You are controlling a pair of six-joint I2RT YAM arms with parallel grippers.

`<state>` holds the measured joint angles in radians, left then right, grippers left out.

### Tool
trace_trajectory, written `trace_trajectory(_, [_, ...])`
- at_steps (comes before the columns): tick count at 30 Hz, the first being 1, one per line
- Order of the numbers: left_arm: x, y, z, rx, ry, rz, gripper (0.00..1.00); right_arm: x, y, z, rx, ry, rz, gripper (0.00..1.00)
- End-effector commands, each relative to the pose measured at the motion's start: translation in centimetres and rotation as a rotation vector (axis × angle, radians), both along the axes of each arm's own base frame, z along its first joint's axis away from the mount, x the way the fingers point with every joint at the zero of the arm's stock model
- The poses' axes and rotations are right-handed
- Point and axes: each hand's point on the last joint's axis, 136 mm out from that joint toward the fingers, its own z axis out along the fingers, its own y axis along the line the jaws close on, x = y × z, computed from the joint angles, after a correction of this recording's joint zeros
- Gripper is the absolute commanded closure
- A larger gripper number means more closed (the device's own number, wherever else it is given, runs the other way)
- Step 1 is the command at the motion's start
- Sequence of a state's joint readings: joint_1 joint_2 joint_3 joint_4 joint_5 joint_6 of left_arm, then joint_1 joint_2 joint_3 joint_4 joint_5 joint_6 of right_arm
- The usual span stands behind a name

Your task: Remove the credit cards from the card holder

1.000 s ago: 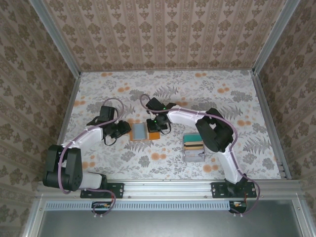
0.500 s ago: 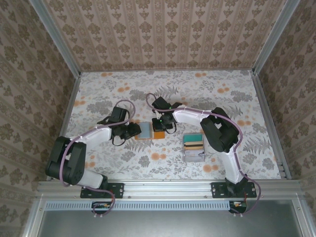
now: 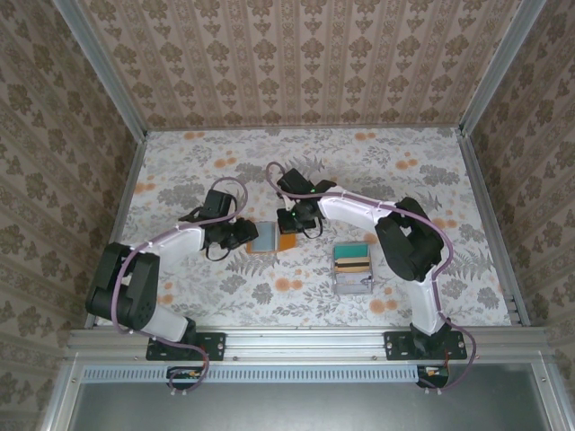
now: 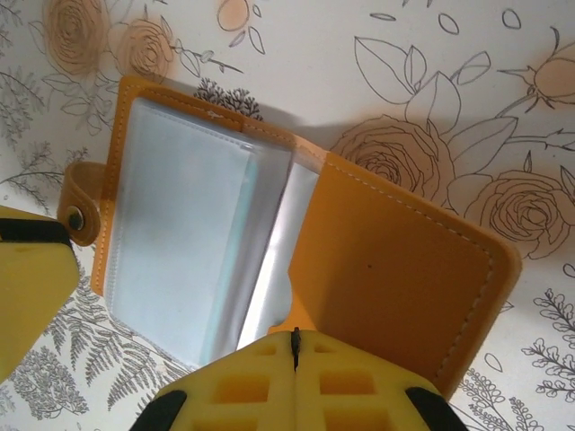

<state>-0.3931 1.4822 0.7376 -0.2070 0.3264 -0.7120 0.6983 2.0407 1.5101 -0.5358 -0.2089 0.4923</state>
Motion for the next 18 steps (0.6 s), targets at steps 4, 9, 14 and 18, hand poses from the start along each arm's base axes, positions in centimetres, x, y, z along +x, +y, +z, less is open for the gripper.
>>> trace_trajectory(4, [0.9, -1.1, 0.5, -0.026, -0.015, -0.018, 0.68, -0.9, -2.0, -2.3, -0.082, 0.025, -0.002, 0.95])
trace_trajectory(9, [0.7, -1.3, 0.0, -0.022, 0.001, -0.033, 0.68, -0.8, -2.2, -3.5, -0.099, 0.035, -0.005, 0.96])
trace_trajectory(14, [0.6, -1.4, -0.2, -0.017, 0.006, -0.041, 0.67, -0.9, -2.3, -3.6, -0.104, 0.039, -0.006, 0.97])
trace_trajectory(18, [0.5, -1.6, -0.6, -0.019, 0.018, -0.051, 0.67, -1.0, -2.4, -3.7, -0.106, 0.041, -0.005, 0.97])
